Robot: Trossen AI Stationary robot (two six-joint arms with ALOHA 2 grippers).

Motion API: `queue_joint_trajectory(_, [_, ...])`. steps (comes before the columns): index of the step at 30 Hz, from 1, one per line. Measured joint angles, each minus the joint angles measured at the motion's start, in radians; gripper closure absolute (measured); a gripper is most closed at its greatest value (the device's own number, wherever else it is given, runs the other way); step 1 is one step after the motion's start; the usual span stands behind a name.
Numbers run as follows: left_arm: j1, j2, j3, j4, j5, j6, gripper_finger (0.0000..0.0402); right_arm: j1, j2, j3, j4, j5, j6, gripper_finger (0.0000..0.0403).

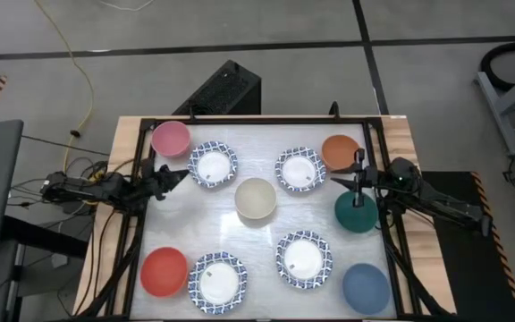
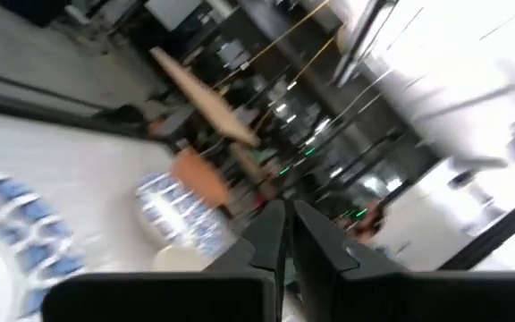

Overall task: Nest bowls inside each other
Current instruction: Stack the white patterned bowl on top of the white patterned bowl

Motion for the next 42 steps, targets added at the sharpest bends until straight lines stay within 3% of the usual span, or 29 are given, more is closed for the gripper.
queue_joint_trajectory(5, [0.000,0.000,0.059,0.069,0.013,-0.001,0.0362,0.019,0.000,0.000,0.005,-0.002,0.017,0.0287])
queue_joint_trajectory(12, [0.000,0.062,0.188,0.100,0.025,0.025,0.0335,0.037,0.000,0.000,0.143,0.001,0.241,0.0287])
queue_joint_trajectory(18, [0.000,0.184,0.288,0.157,-0.014,0.029,0.0334,0.037,0.000,0.000,0.583,0.012,0.387,0.0287])
queue_joint_trajectory(23, [0.000,0.300,0.372,0.213,-0.019,0.120,0.0335,0.039,0.000,0.002,1.016,0.012,0.462,0.0287])
queue_joint_trajectory(27, [0.000,0.366,0.432,0.213,-0.021,0.176,0.0335,0.039,0.000,0.002,1.219,0.006,0.504,0.0287])
queue_joint_trajectory(36, [0.000,0.452,0.507,0.214,-0.242,0.119,0.0334,0.039,0.000,0.002,1.250,0.005,0.525,0.0287])
queue_joint_trajectory(42, [0.011,0.469,0.508,0.216,-0.237,0.199,0.0334,0.039,0.000,0.003,1.259,0.082,0.625,0.0287])
